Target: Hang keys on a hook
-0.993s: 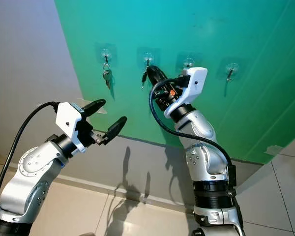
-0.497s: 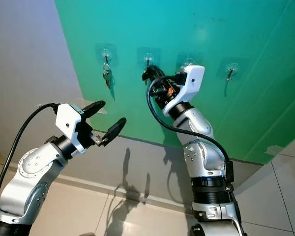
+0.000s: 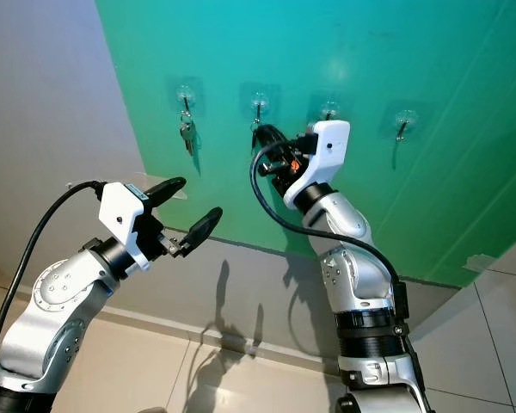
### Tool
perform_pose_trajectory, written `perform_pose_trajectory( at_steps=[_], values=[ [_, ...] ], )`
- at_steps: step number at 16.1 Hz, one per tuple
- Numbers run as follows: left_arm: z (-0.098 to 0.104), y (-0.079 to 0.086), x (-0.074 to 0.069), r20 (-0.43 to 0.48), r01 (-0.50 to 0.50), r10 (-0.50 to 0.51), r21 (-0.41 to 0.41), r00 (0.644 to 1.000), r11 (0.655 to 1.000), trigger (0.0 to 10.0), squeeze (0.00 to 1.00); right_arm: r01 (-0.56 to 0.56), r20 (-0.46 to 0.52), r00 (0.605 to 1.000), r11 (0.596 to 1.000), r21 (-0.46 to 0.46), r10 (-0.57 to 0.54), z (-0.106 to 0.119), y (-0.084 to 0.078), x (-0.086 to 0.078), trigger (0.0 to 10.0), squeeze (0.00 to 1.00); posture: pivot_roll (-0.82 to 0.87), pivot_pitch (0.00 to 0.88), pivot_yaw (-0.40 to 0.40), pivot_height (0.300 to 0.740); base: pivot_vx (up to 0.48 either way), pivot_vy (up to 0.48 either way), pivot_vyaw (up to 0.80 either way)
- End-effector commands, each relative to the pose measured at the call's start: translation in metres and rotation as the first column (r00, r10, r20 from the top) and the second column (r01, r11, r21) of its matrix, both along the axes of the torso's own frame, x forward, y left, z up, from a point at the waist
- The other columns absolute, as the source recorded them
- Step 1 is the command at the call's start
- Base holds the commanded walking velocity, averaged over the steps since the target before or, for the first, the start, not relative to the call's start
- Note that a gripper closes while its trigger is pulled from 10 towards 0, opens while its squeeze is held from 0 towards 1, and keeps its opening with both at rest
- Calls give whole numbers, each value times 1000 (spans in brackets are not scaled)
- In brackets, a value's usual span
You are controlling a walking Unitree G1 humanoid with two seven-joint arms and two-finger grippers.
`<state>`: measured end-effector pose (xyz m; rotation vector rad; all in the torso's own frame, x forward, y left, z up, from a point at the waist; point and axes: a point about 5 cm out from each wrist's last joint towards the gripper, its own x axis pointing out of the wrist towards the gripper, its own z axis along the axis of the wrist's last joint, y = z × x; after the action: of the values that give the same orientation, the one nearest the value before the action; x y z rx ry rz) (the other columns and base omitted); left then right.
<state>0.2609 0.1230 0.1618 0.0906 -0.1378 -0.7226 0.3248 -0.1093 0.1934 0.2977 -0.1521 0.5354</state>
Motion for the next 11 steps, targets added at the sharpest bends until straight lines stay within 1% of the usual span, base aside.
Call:
perform_pose_trajectory(
  at_steps=[1, 2, 3, 5, 7, 8, 9, 10, 11],
  values=[
    [4, -2, -2, 12, 23, -23, 8, 1000, 1000, 10000, 0, 15, -27, 1000, 1000, -14, -15, -5, -4, 0, 10000, 0, 15, 0, -13, 740, 0, 0, 0],
    [4, -3, -2, 14, 23, -23, 7, 1000, 1000, 10000, 0, 20, -24, 999, 1000, -10, -20, -5, -5, 0, 10000, 0, 15, 0, -12, 740, 0, 0, 0],
    [4, -3, -2, 15, 23, -24, 7, 1000, 1000, 10000, 0, 21, -20, 1000, 1000, 4, -21, -4, -6, 0, 10000, 1000, 13, 0, -11, 740, 0, 0, 0],
    [5, -3, -1, 16, 26, -26, 6, 1000, 1000, 10000, 0, 16, -15, 1000, 1000, 19, -15, -3, -7, 0, 10000, 1000, 11, 0, -11, 740, 0, 0, 0],
    [4, -3, 0, 18, 17, -17, 2, 1000, 1000, 10000, 0, 20, -21, 1000, 1000, 15, -20, -6, -11, -4, 10000, 1000, 7, 0, -14, 740, 0, 0, 0],
    [4, -2, 1, 22, -3, 3, 2, 1000, 1000, 10000, 0, 33, -29, 999, 999, 5, -33, -10, -15, -6, 10000, 1000, 2, 0, -15, 740, 0, 0, 0],
    [1, 2, 7, 13, -78, 77, 29, 997, 997, 10000, 0, 64, -44, 997, 998, -20, -65, -16, -20, -11, 10000, 1000, -4, 0, -14, 740, 0, 0, 0],
    [-2, 7, 12, 3, -151, 152, 46, 988, 987, 10000, 0, 91, -71, 993, 995, -49, -94, -24, -25, -16, 10000, 400, -16, 0, -13, 740, 0, 0, 0],
    [-4, 11, 16, 1, -214, 214, 43, 977, 976, 10000, 0, 115, -99, 987, 990, -86, -123, -34, -28, -22, 10000, 0, -21, 0, -14, 740, 0, 0, 0]
  ],
)
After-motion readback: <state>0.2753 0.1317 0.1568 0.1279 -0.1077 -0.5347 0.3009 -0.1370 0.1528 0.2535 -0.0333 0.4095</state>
